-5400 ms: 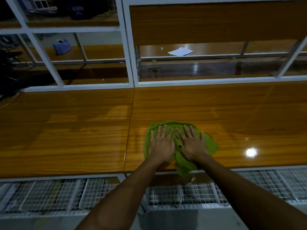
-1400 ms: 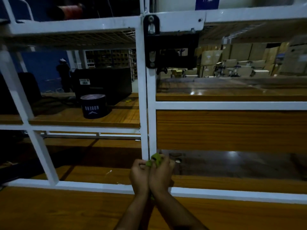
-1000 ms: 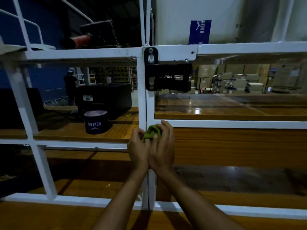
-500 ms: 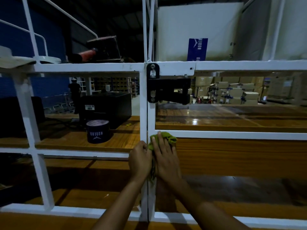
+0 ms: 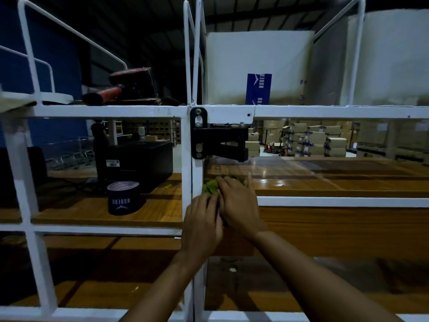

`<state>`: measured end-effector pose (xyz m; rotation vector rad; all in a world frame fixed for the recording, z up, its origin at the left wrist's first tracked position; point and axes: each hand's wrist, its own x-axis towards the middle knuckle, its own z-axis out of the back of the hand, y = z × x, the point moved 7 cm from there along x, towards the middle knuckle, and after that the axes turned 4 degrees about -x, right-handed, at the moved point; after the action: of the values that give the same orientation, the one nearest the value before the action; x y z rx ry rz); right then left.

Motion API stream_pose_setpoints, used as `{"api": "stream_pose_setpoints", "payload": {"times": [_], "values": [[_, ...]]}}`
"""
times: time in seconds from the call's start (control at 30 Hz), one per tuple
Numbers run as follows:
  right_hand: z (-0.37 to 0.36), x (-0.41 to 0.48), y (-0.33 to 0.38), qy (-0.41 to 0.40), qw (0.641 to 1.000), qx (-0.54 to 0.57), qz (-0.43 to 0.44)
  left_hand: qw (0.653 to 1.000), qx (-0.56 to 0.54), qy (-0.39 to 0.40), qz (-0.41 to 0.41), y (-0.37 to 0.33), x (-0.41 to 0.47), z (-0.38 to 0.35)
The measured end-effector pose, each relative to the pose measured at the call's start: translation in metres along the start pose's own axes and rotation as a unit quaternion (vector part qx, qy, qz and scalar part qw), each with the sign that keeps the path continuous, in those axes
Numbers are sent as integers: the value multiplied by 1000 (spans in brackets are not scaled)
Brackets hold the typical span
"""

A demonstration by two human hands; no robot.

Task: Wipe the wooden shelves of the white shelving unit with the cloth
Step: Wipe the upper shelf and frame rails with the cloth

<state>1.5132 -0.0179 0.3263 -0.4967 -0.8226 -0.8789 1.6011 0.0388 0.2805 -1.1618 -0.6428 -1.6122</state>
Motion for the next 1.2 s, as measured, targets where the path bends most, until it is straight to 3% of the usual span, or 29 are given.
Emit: {"api": "stream_pose_setpoints", "payload": {"times": [0.2,0.3,0.43,0.63,0.93,1.03,1.2], "values": [[22,-13,-58,-27,994,-24,-107,991,6,104,-80,-27,30,-28],[21,-15,-62,-26,989,-21,-145,990,-2,122,-73,-33,34,-33],[8,-12,-26,-11,994,15,-103,996,24,78,-23,-11,27,-19],[8,-15,-43,22,999,22,-6,998,22,36,-38,-15,33,-25],[38,-55,-159,51,991,-109,-50,982,-42,125,-137,-114,60,-65],[38,-57,-156,36,991,-100,-84,979,-26,150,-134,-109,60,-67],[30,-45,-122,29,993,-54,-104,985,-33,125,-117,-87,55,-52]]}}
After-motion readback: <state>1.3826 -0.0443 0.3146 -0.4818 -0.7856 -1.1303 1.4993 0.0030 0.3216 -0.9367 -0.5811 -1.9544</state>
